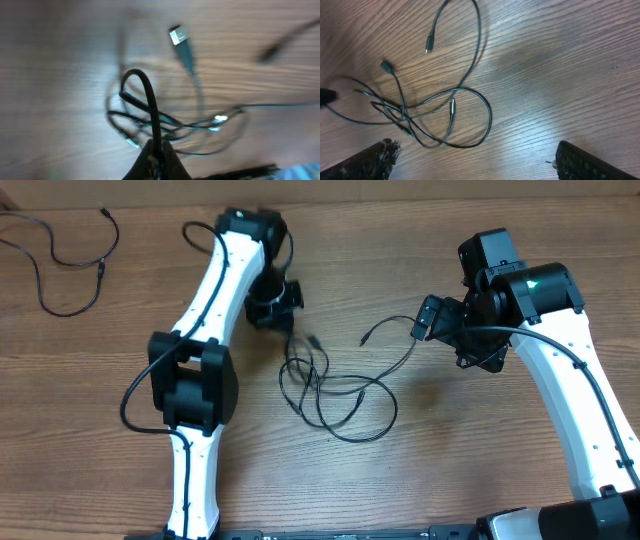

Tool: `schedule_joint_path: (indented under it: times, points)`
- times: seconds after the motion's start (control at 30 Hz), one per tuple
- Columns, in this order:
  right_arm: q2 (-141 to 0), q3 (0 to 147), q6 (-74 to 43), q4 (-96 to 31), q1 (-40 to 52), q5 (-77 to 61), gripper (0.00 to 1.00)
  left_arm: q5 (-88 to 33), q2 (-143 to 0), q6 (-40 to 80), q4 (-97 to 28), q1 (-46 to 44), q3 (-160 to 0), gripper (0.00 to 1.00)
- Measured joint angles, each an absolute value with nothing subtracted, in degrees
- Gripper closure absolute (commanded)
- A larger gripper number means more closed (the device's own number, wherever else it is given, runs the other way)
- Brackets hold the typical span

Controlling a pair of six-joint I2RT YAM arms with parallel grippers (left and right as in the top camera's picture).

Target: Untangle cables

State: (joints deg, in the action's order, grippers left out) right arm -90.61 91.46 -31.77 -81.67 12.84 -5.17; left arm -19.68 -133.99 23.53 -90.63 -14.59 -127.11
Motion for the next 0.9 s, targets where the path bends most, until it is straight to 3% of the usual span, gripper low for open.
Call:
schedule_joint_path:
  times: [0.2,0.4,0.63,0.9]
  points:
    - [-90.61,91.46,-31.75,-81.65,12.84,-5.82,0.0,-36.77,-127.35,16.38,-87.81,-14.74,-142.3,0.96]
    - [-90.61,91.46,-31.75,-80.42,14.68,-6.74,0.0,-43.9,-115.2,16.36,-80.82,-16.53,-148.55,0.96]
    - [-90.61,91.37,-31.79,-77.93,19.29,-7.53,0.0,-58.0,-108.22,23.92,-48.58,-16.8,-148.75,0.96]
    - [-90.61,91.33,-31.77,-76.42,19.99,-7.66,0.0,-59.99,-103.07,44.62,-19.11,-16.8,-148.83,0.96]
